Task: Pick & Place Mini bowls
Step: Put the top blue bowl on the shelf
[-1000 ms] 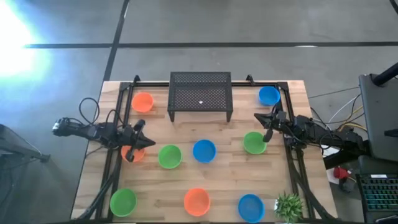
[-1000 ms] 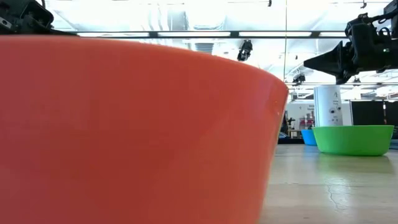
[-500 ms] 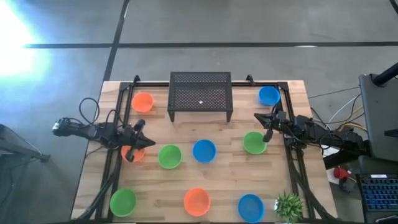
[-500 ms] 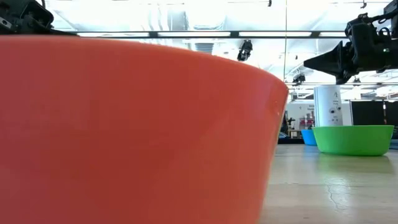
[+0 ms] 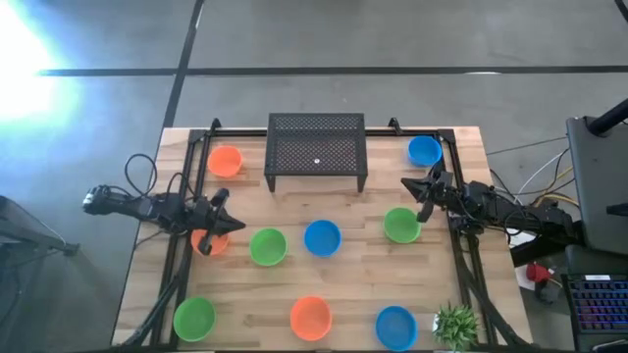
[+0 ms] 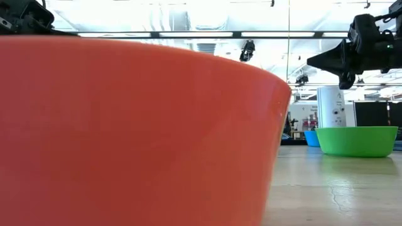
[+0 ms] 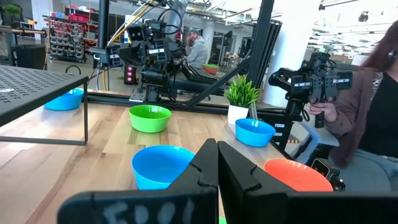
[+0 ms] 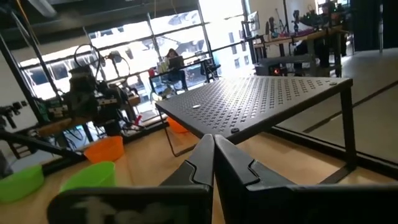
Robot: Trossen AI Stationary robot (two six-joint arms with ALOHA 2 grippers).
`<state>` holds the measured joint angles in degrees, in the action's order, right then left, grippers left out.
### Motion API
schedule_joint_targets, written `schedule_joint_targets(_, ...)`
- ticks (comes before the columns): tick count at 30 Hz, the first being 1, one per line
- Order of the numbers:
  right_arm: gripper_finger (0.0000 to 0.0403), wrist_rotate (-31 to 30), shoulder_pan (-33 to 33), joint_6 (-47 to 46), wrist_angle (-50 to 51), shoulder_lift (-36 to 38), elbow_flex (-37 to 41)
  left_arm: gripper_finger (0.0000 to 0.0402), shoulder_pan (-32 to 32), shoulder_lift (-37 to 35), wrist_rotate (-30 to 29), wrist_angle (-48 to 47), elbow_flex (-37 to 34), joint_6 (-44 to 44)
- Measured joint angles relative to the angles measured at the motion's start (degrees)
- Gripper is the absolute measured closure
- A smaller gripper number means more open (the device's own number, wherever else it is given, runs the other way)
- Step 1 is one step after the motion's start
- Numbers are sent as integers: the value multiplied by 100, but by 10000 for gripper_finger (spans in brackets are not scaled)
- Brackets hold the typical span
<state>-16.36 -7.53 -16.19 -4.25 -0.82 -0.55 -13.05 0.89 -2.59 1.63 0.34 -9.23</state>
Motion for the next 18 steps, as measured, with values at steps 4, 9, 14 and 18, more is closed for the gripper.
schedule_joint_targets(4, 394, 51, 1, 35, 2, -2, 1, 402, -1, 1, -2, 2, 0, 0)
schedule_joint_targets(9, 394, 55, 2, 155, 4, -2, -1, 402, 1, 2, -2, 2, 0, 0)
schedule_joint_targets(14, 394, 55, 0, 173, -54, -2, 0, 402, 1, 1, -1, 0, 0, 0)
schedule_joint_targets(18, 394, 55, 2, 377, -70, -2, 1, 402, -1, 2, 0, 2, 0, 0)
